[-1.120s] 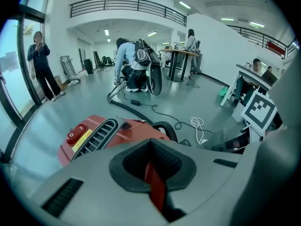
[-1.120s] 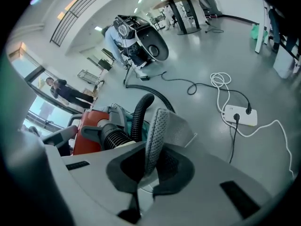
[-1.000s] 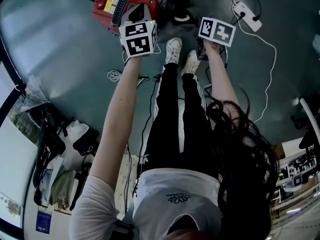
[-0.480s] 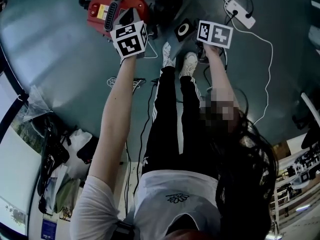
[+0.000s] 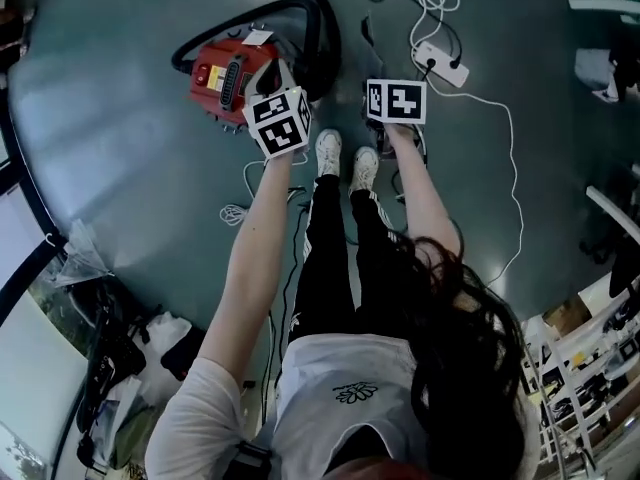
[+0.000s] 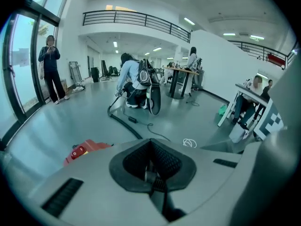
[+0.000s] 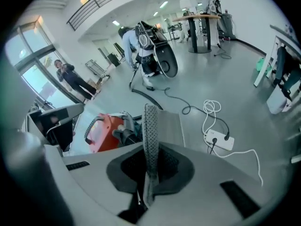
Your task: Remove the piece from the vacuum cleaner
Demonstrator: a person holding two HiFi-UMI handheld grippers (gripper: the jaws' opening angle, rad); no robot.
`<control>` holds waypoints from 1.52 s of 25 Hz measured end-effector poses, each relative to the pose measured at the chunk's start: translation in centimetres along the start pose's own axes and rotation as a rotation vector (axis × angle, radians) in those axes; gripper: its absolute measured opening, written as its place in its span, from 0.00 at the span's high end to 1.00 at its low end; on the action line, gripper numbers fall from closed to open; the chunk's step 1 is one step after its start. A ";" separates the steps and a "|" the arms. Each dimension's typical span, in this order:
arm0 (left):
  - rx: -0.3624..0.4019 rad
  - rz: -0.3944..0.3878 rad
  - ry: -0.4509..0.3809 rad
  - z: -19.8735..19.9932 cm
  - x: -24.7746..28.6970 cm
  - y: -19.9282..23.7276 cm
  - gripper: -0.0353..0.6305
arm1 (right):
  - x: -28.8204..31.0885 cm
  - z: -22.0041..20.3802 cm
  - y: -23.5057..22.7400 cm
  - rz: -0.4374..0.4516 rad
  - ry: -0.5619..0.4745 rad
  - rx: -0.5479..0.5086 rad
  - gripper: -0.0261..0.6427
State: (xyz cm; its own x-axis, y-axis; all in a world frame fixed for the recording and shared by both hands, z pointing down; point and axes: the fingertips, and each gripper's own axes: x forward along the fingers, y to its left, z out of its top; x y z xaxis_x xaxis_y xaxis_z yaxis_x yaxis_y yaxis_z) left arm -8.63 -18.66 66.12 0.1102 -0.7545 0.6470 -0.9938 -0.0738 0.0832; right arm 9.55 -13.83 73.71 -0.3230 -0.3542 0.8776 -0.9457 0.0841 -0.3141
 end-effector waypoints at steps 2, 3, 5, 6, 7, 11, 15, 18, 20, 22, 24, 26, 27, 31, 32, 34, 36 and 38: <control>-0.035 -0.024 -0.059 4.0 -2.1 -1.8 0.94 | -3.8 2.3 1.1 0.001 -0.049 -0.017 0.93; -0.056 -0.034 -0.079 5.6 -3.8 -2.4 0.94 | -6.0 2.8 1.9 0.007 -0.064 -0.014 0.93; -0.086 -0.049 -0.098 8.0 -7.9 -3.0 0.94 | -10.8 3.2 4.1 0.029 -0.083 -0.001 0.93; -0.094 -0.053 -0.104 9.2 -9.9 -3.0 0.94 | -13.2 3.6 5.4 0.035 -0.096 -0.003 0.93; -0.101 -0.054 -0.112 10.6 -11.5 -2.8 0.94 | -15.6 4.6 6.6 0.036 -0.118 -0.011 0.93; -0.097 -0.084 -0.184 16.4 -16.5 -3.8 0.94 | -24.3 9.3 9.8 0.039 -0.261 -0.044 0.93; -0.007 -0.162 -0.302 22.4 -20.7 -6.1 0.94 | -31.5 12.9 12.4 0.076 -0.410 -0.079 0.93; 0.050 -0.203 -0.371 26.3 -22.6 -7.9 0.94 | -35.9 15.5 13.0 0.090 -0.507 -0.095 0.93; 0.069 -0.230 -0.424 28.4 -24.1 -8.7 0.94 | -38.3 16.5 13.7 0.101 -0.565 -0.115 0.93; 0.082 -0.247 -0.480 30.3 -25.7 -9.2 0.94 | -40.5 17.4 14.3 0.108 -0.626 -0.140 0.93; 0.082 -0.255 -0.531 32.1 -26.8 -9.4 0.94 | -42.2 18.6 14.8 0.103 -0.682 -0.165 0.93; 0.074 -0.252 -0.562 33.3 -27.4 -9.3 0.94 | -43.3 19.6 15.3 0.101 -0.718 -0.187 0.93; 0.073 -0.248 -0.573 33.7 -27.6 -9.1 0.94 | -43.7 20.0 15.5 0.103 -0.728 -0.193 0.93; 0.085 -0.231 -0.615 35.5 -28.6 -8.9 0.94 | -45.1 21.4 16.1 0.116 -0.760 -0.205 0.93; 0.088 -0.226 -0.622 35.8 -28.8 -8.9 0.94 | -45.3 21.5 16.2 0.118 -0.764 -0.207 0.93; 0.093 -0.214 -0.624 36.0 -28.8 -8.7 0.94 | -45.4 21.7 16.3 0.123 -0.768 -0.208 0.93; 0.090 -0.204 -0.620 35.8 -28.7 -8.4 0.94 | -45.2 21.7 16.4 0.127 -0.767 -0.206 0.93; 0.083 -0.197 -0.618 35.6 -28.6 -8.0 0.94 | -45.0 21.5 16.6 0.130 -0.762 -0.206 0.93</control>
State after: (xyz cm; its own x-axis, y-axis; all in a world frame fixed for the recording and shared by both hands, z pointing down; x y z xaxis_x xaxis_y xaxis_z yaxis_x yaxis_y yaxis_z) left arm -4.38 -19.69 19.96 0.2863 -0.9557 0.0691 -0.9564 -0.2806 0.0811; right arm 9.21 -16.52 21.21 -0.3870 -0.8624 0.3264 -0.9141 0.3122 -0.2588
